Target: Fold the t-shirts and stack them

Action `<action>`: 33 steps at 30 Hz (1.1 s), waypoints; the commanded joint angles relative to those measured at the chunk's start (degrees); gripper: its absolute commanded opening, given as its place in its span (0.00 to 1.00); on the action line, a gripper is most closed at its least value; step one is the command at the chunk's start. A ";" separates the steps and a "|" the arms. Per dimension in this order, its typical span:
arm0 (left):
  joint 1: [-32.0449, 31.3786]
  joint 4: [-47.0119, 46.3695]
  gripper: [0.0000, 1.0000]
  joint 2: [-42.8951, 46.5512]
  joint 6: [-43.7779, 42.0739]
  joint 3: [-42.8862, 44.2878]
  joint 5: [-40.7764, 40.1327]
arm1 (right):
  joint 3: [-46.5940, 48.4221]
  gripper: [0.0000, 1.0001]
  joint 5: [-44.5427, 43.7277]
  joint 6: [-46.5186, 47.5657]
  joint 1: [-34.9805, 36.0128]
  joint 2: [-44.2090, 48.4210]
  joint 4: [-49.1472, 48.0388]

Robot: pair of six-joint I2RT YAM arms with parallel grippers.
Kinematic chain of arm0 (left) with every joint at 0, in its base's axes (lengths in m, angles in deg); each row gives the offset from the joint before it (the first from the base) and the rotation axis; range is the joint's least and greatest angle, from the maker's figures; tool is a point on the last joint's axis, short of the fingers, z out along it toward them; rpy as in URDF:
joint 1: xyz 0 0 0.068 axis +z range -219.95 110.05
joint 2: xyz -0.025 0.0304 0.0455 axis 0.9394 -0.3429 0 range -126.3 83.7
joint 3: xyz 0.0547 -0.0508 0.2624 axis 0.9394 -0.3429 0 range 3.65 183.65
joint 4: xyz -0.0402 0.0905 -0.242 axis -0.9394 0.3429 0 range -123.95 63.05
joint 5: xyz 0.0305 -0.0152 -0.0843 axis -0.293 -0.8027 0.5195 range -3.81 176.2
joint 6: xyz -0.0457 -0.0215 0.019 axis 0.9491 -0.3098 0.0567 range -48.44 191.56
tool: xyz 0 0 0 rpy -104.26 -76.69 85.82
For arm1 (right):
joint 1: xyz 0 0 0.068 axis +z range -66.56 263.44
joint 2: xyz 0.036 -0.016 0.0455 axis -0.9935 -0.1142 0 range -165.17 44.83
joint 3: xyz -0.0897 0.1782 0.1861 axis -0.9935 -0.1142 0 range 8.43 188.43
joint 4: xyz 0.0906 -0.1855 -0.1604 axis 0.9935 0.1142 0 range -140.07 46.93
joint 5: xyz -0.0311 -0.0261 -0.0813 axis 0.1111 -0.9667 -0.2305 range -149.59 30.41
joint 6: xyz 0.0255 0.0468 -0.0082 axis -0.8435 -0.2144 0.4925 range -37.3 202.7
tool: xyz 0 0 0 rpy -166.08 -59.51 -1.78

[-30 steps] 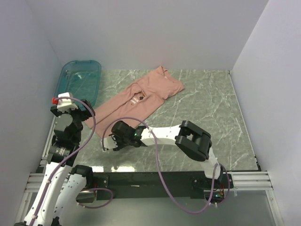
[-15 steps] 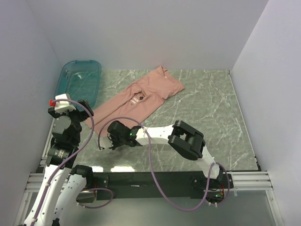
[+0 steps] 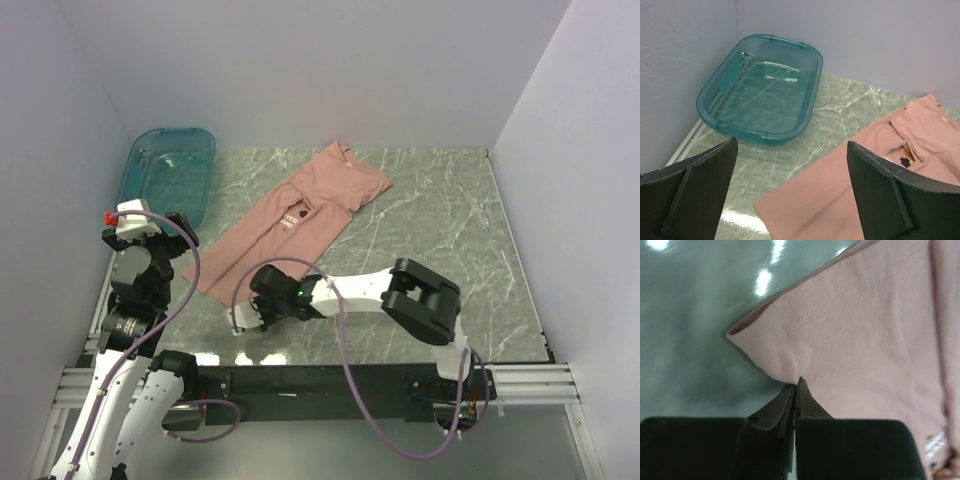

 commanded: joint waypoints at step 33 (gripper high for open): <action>-1.05 -7.04 0.79 -64.71 20.48 28.44 47.02 | -34.04 0.66 13.24 -12.64 -26.43 62.91 15.93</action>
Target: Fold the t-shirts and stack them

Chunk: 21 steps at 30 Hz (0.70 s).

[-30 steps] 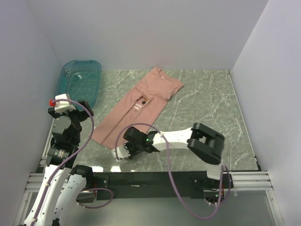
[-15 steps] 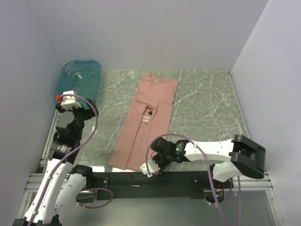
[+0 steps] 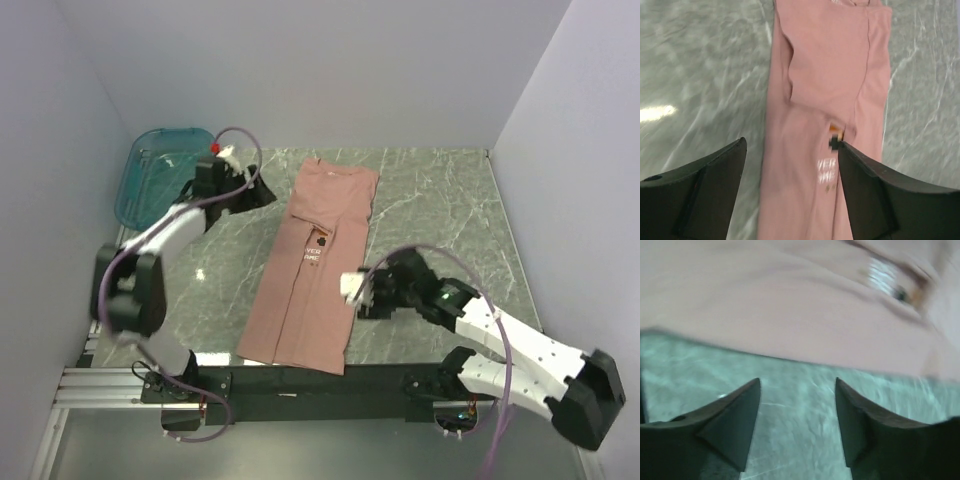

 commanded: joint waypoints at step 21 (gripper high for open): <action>-4.35 27.29 0.58 -54.34 -0.99 62.13 2.76 | 9.67 0.68 16.54 -23.58 -35.11 1.89 -2.35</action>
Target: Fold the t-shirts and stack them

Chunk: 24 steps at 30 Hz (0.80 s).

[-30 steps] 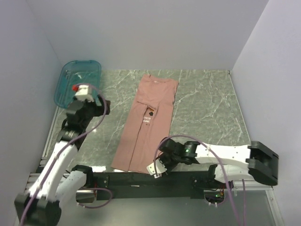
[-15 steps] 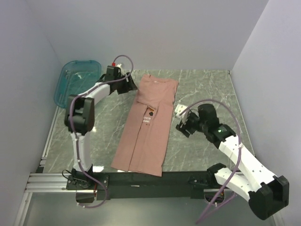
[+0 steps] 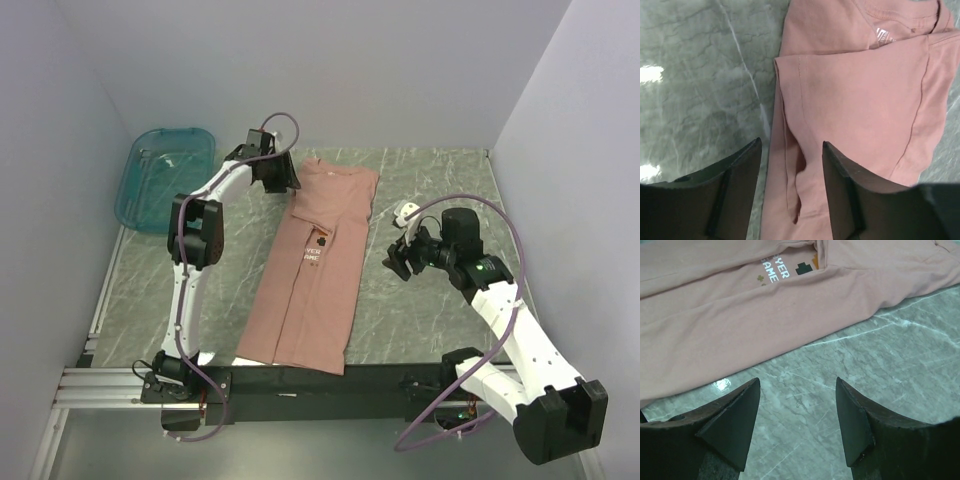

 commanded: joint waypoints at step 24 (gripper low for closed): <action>5.51 -5.47 0.00 3.20 6.83 -7.79 -0.22 | -0.26 0.68 1.55 -1.18 -2.09 1.35 -1.35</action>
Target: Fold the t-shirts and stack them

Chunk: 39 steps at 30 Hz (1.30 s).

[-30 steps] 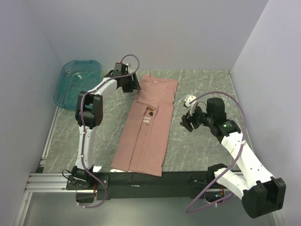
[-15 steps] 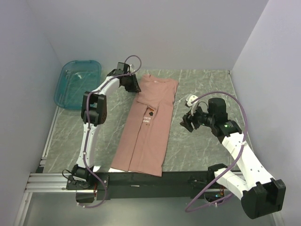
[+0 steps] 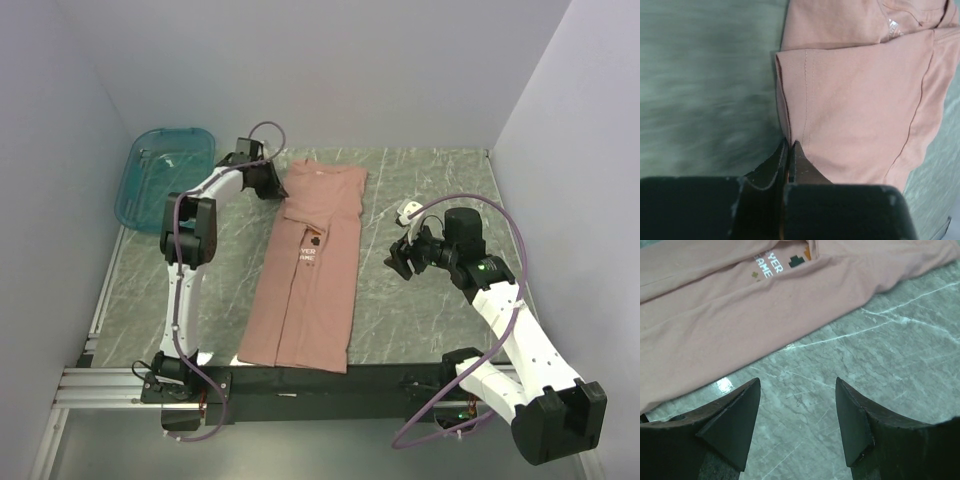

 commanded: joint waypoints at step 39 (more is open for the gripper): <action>8.21 -11.77 0.68 44.02 -8.04 -27.46 -8.64 | 5.49 0.73 17.48 24.47 -1.55 -0.96 20.50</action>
